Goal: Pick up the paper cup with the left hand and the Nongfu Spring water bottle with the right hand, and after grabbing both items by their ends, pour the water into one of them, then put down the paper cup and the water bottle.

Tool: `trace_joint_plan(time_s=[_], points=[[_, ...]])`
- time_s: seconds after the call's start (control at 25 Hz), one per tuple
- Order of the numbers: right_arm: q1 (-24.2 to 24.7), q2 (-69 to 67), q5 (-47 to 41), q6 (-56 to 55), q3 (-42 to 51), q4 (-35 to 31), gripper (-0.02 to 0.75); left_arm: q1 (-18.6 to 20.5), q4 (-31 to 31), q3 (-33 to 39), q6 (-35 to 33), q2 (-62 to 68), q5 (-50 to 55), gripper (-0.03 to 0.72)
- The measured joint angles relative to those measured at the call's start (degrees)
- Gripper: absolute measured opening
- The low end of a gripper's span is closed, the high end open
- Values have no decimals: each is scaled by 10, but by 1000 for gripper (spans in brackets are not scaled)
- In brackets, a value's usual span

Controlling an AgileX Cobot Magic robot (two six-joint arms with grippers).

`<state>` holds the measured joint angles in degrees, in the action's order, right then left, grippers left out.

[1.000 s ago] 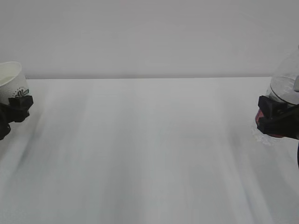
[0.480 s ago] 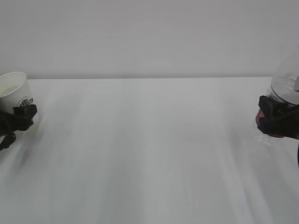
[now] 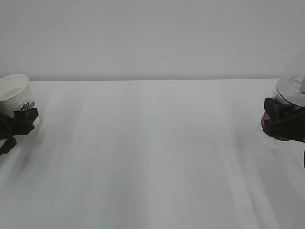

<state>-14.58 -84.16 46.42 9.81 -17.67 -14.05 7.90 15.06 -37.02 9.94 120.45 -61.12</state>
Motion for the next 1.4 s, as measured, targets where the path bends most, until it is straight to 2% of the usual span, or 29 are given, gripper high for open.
trace_joint_plan(time_s=[0.4, 0.52, 0.76, 1.4], points=[[0, 0, 0, 0, 0, 0, 464, 0, 0, 0, -5, 0, 1, 516], [0, 0, 0, 0, 0, 0, 464, 0, 0, 0, -5, 0, 1, 540], [0, 0, 0, 0, 0, 0, 464, 0, 0, 0, -5, 0, 0, 636], [0, 0, 0, 0, 0, 0, 464, 0, 0, 13, -5, 0, 10, 684]])
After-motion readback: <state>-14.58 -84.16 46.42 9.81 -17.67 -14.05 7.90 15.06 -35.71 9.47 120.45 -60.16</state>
